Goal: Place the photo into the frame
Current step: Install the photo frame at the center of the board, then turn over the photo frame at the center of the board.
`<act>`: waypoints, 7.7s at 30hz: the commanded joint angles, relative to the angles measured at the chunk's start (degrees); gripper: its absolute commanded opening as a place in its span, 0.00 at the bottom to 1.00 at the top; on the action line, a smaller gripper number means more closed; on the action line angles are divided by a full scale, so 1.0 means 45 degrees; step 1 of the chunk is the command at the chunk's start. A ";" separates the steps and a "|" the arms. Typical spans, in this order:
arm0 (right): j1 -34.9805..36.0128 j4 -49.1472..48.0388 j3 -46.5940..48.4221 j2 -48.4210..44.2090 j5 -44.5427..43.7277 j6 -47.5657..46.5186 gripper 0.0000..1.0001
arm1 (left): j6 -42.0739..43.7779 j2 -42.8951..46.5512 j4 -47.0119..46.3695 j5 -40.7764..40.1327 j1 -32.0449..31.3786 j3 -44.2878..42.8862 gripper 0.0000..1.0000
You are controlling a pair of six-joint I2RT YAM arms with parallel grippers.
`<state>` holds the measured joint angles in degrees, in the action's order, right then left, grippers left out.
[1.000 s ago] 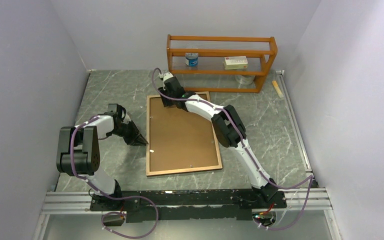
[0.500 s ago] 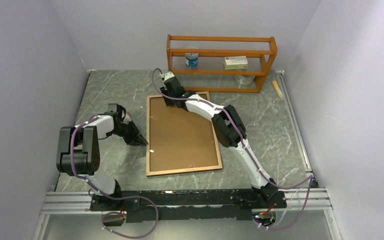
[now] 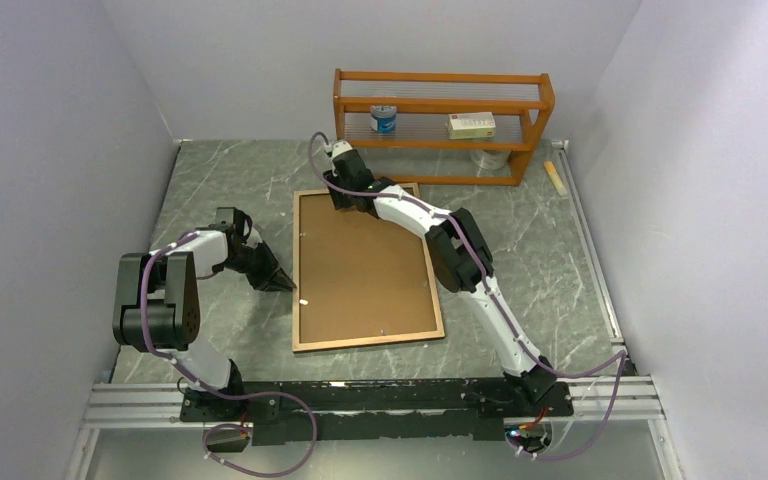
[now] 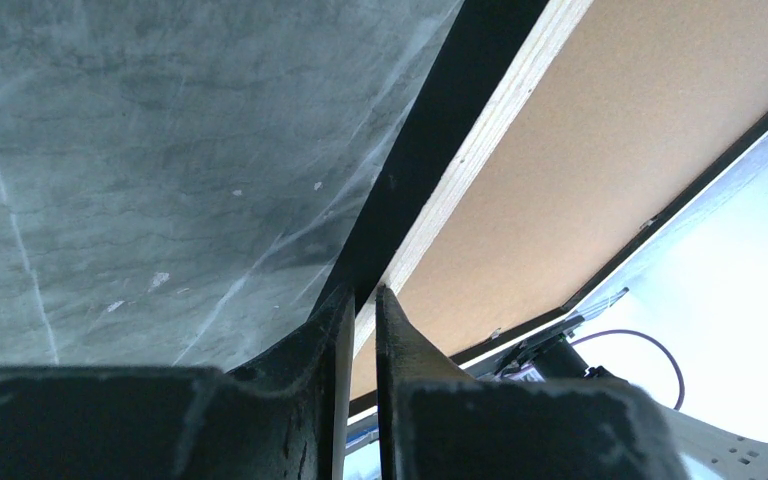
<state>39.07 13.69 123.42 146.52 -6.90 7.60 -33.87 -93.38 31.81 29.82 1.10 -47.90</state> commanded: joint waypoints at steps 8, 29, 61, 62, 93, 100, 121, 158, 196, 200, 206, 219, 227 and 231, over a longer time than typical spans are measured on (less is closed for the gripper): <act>-0.0420 -0.0350 -0.0077 -0.0145 0.2303 0.0625 0.49 | 0.0346 -0.0365 0.0832 -0.0675 -0.0145 0.0167 0.17; -0.0724 -0.0567 -0.3261 -0.4300 0.0031 0.1911 0.54 | 0.0243 0.0147 0.0796 -0.0666 -0.0145 -0.0142 0.26; 0.4622 0.8291 0.1247 -0.2210 -0.2467 0.6364 0.59 | -0.2125 0.9082 0.3753 -0.6925 -0.0129 0.0847 0.68; 0.4712 0.8437 0.1639 -0.1893 -0.2588 0.6365 0.59 | -0.2316 0.9310 0.3983 -0.7190 -0.0126 0.0872 0.69; 0.5659 0.9953 0.1022 -0.1434 -0.3638 0.6569 0.25 | -0.3158 1.0166 0.4723 -0.7616 -0.0127 0.0922 0.70; 0.5584 0.9458 -0.1196 -0.3060 -0.2139 0.7520 0.08 | -0.3231 1.0291 0.4098 -0.6537 -0.0113 0.1414 0.70; 0.5604 0.6225 -0.5872 -0.8588 0.1314 0.7219 0.06 | -0.2772 0.7331 -0.3979 0.3256 -0.0128 0.2399 0.92; 0.7402 1.1312 -0.1118 -0.8541 -0.2211 0.2989 0.64 | -0.3622 0.4562 0.1058 -0.0085 -0.0117 -0.2212 0.02; 1.0849 1.4324 0.1935 -0.6271 -1.0935 0.2053 0.00 | -0.2572 0.5287 0.5528 -0.1916 -0.0128 -0.6261 0.79; 1.0844 1.2943 0.1374 -0.7334 -1.0602 0.1451 0.00 | -0.2092 0.5269 0.6249 -0.3004 -0.0113 -0.7697 0.93; 1.0788 1.1477 0.1346 -0.8651 -0.9716 0.0647 0.00 | -0.1471 0.5176 0.7385 -0.4582 -0.0113 -1.0231 0.94; 0.8483 0.9185 -0.0279 -1.0822 -0.5401 0.1056 0.00 | -0.1125 0.5838 0.8008 -0.6485 -0.0115 -1.2655 0.94; 0.6992 0.8297 -0.1823 -1.1804 -0.3680 0.1129 0.00 | -0.0870 0.5814 0.7767 -0.5791 -0.0120 -1.2470 0.94; 0.5365 0.7126 -0.3698 -1.2822 -0.1869 0.1685 0.00 | -0.0845 0.5940 0.7655 -0.5408 -0.0118 -1.1651 0.94</act>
<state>69.63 55.18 111.90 95.39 -22.04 13.54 -38.57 -67.33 67.33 3.33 0.64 -102.83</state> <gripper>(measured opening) 0.290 0.938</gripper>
